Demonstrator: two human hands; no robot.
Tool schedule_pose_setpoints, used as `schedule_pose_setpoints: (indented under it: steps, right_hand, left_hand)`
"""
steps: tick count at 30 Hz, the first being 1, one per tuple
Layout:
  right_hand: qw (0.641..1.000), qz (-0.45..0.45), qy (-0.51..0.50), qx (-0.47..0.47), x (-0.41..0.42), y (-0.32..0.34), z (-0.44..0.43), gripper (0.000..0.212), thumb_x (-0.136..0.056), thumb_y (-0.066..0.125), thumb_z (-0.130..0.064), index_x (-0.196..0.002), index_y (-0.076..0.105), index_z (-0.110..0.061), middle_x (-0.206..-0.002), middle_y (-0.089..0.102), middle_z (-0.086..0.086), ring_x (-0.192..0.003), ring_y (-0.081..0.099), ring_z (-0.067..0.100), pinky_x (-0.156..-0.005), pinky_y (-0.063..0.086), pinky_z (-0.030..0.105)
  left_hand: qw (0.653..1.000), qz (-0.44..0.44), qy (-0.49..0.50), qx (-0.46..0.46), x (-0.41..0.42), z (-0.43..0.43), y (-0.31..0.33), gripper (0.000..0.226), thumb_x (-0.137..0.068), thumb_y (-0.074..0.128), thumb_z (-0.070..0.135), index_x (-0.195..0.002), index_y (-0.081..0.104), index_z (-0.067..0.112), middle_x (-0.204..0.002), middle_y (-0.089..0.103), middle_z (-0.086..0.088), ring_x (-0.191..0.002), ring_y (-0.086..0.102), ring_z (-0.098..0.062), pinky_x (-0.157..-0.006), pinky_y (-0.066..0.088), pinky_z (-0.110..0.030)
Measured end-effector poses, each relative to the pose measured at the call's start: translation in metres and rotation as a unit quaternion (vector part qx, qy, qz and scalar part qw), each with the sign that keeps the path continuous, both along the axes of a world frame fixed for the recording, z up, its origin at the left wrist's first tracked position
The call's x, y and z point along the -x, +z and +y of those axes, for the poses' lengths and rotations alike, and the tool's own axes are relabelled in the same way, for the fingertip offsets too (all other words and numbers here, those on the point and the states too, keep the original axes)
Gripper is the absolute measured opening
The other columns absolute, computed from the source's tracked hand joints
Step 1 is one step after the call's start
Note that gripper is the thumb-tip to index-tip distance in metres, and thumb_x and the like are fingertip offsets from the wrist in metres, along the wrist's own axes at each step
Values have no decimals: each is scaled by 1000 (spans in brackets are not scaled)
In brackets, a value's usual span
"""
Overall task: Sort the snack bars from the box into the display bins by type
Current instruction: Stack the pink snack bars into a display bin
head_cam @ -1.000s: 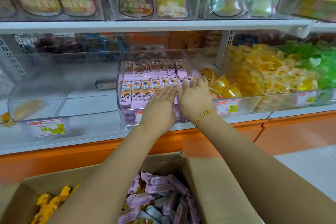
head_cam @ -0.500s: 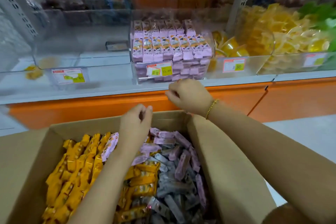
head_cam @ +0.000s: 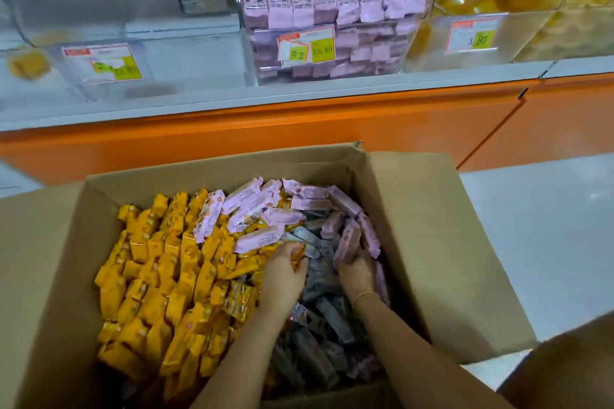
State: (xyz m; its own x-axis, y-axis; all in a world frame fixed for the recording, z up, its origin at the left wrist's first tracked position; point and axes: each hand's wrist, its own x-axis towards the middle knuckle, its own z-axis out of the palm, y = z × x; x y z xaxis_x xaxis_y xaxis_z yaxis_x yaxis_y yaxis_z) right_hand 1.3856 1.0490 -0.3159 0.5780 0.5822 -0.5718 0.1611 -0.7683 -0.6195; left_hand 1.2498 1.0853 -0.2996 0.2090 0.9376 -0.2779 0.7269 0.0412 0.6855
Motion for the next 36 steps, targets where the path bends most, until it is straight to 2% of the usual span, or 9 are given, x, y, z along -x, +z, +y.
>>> schedule_pose_setpoints:
  steps: [7, 11, 15, 18, 21, 26, 29, 31, 36]
  right_hand:
    - [997, 40, -63, 25, -9, -16, 3, 30, -89, 64, -21, -111, 57, -2, -102, 59, 9, -103, 58, 27, -81, 42, 25]
    - [986, 99, -129, 35, -11, -20, 7, 28, -86, 65, -19, -102, 64, 4, -97, 66, 8, -83, 59, 21, -66, 40, 23]
    - [957, 193, -216, -15, -4, -22, 13, 16, -85, 65, -22, -90, 63, -6, -99, 68, 10, -88, 63, 24, -80, 51, 33]
    - [883, 342, -315, -69, 5, -7, 22, 11, -92, 60, -17, -87, 60, -7, -77, 61, 7, -68, 58, 18, -67, 51, 31]
    - [830, 400, -371, -115, 11, 8, 32, 16, -88, 68, -18, -91, 65, -3, -66, 56, 2, -52, 52, 11, -57, 49, 24]
    - [816, 423, -332, -213, 16, 47, 44, 28, -89, 64, -10, -116, 61, -1, -80, 61, 8, -69, 55, 15, -58, 52, 19]
    - [809, 428, -304, -264, 21, 77, 46, 33, -89, 62, 0, -122, 58, 1, -88, 69, 12, -76, 66, 18, -61, 56, 18]
    - [823, 412, -250, -301, 25, 98, 43, 29, -88, 61, 3, -116, 63, 2, -91, 72, 12, -83, 68, 21, -68, 57, 23]
    - [852, 324, -76, -403, 29, 147, 35, 38, -85, 60, 5, -115, 68, -16, -105, 72, 14, -100, 66, 33, -89, 53, 50]
  left_hand:
    - [990, 37, -74, 117, -64, 73, -16, 39, -89, 65, 26, -118, 59, 2, -119, 63, -14, -108, 59, -30, -86, 46, -37]
    - [973, 109, -111, 171, -86, 91, -30, 42, -90, 61, 35, -114, 59, 1, -115, 61, -15, -105, 58, -33, -80, 45, -36]
    - [970, 139, -74, 188, -92, 89, -37, 33, -93, 56, 27, -111, 58, -1, -110, 59, -15, -99, 57, -32, -73, 42, -33]
    - [963, 1, 68, 260, -84, 100, -31, 34, -90, 59, 16, -116, 57, -5, -104, 63, -15, -86, 62, -30, -80, 52, -38]
    - [877, -233, 222, 357, -61, 98, 0, 39, -94, 53, 7, -132, 44, -1, -117, 57, -16, -74, 62, -22, -75, 55, -36]
    - [784, -408, 238, 403, -17, 69, 57, 31, -95, 47, 11, -124, 52, 1, -80, 72, -13, -80, 65, -23, -62, 59, -29]
    - [789, -466, 252, 310, -9, 54, 79, 29, -97, 43, 10, -125, 47, 15, -76, 73, -6, -68, 68, -16, -62, 57, -27]
    - [796, -489, 233, 270, -8, 44, 95, 33, -98, 41, 9, -128, 47, 22, -95, 70, -7, -63, 68, -13, -60, 57, -25]
    - [881, -429, 147, 133, -6, 25, 142, 29, -91, 59, 24, -119, 62, 18, -102, 73, -4, -84, 69, -13, -77, 54, -31]
